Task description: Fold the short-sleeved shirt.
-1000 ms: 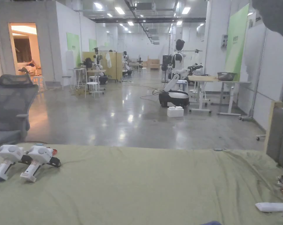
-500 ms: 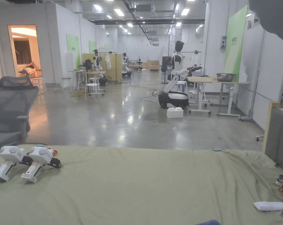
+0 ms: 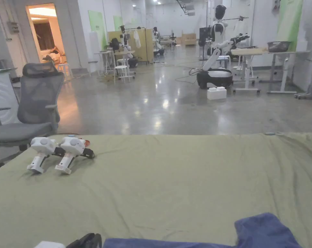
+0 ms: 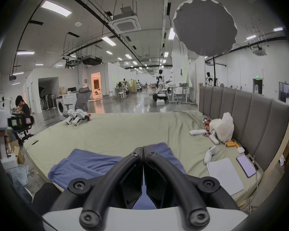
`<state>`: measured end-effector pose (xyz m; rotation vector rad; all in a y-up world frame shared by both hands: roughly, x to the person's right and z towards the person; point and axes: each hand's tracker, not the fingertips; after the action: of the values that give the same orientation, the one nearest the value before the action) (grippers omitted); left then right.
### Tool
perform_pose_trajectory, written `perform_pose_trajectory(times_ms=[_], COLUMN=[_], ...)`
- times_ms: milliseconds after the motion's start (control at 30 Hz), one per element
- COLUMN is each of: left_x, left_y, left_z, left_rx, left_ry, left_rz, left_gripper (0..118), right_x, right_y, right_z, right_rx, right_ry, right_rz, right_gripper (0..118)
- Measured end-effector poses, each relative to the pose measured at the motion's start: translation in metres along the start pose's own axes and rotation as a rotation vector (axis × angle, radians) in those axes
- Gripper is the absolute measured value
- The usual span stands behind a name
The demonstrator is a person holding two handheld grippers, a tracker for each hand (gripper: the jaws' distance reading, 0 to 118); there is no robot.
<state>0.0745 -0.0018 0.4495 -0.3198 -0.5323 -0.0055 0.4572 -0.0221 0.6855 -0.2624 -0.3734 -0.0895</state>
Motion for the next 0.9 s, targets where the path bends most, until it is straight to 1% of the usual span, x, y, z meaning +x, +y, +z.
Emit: perform_pose_trajectory(times_ms=[67,100,133,200,233,267,333,367,400,467,533,600,633,667,700,767,800,833,900], left_x=[-0.020,-0.027,-0.034,-0.048,-0.055,-0.061,-0.076,-0.083,-0.088,-0.098,-0.099,-0.103,-0.105,-0.102,-0.101,-0.093,-0.088,-0.084,-0.073], left_y=[-0.013,-0.020,-0.027,-0.044,-0.053,-0.060,-0.069,-0.073,-0.077,-0.083,-0.089,-0.098,-0.102,-0.106,-0.107,-0.104,-0.104,-0.104,-0.111], left_z=[-0.050,-0.076,-0.103,-0.157,-0.185,-0.207,-0.246,-0.262,-0.274,-0.297,-0.312,-0.328,-0.335,-0.334,-0.332,-0.328,-0.326,-0.328,-0.334], left_rx=[-0.123,-0.192,-0.241,-0.327,-0.371,-0.412,-0.474,-0.463,-0.491,-0.519,-0.535,-0.605,-0.654,-0.656,-0.624,-0.602,-0.596,-0.604,-0.654], left_ry=[-0.030,-0.021,-0.017,-0.020,-0.003,0.021,0.043,0.077,0.092,0.085,0.109,0.124,0.141,0.158,0.161,0.182,0.169,0.149,0.151], left_rz=[0.052,0.056,0.059,0.054,0.078,0.083,0.112,0.123,0.158,0.192,0.168,0.162,0.200,0.229,0.222,0.175,0.158,0.156,0.120], left_gripper=[36,47,54,55,55,55,55,55,55,55,54,52,49,47,42,31,24,3,2], right_x=[0.006,0.010,0.014,0.026,0.032,0.036,0.044,0.048,0.052,0.062,0.072,0.076,0.078,0.079,0.079,0.076,0.076,0.076,0.077], right_y=[-0.011,-0.016,-0.021,-0.034,-0.040,-0.044,-0.050,-0.052,-0.054,-0.057,-0.061,-0.064,-0.065,-0.067,-0.068,-0.069,-0.069,-0.069,-0.067], right_z=[-0.006,-0.009,-0.013,-0.021,-0.026,-0.029,-0.033,-0.033,-0.034,-0.034,-0.037,-0.041,-0.042,-0.044,-0.044,-0.046,-0.048,-0.051,-0.063], right_rx=[-0.033,-0.059,-0.081,-0.129,-0.154,-0.174,-0.205,-0.213,-0.223,-0.237,-0.258,-0.277,-0.284,-0.290,-0.294,-0.303,-0.307,-0.312,-0.325], right_ry=[-0.009,-0.014,-0.022,-0.034,-0.045,-0.055,-0.090,-0.115,-0.127,-0.151,-0.174,-0.193,-0.197,-0.202,-0.205,-0.210,-0.208,-0.199,-0.174], right_rz=[-0.018,-0.033,-0.055,-0.105,-0.126,-0.129,-0.103,-0.087,-0.083,-0.098,-0.118,-0.137,-0.146,-0.148,-0.146,-0.140,-0.141,-0.147,-0.168], right_gripper=[0,0,0,0,0,0,0,0,0,0,0,0,0,0,0,0,0,0,0])
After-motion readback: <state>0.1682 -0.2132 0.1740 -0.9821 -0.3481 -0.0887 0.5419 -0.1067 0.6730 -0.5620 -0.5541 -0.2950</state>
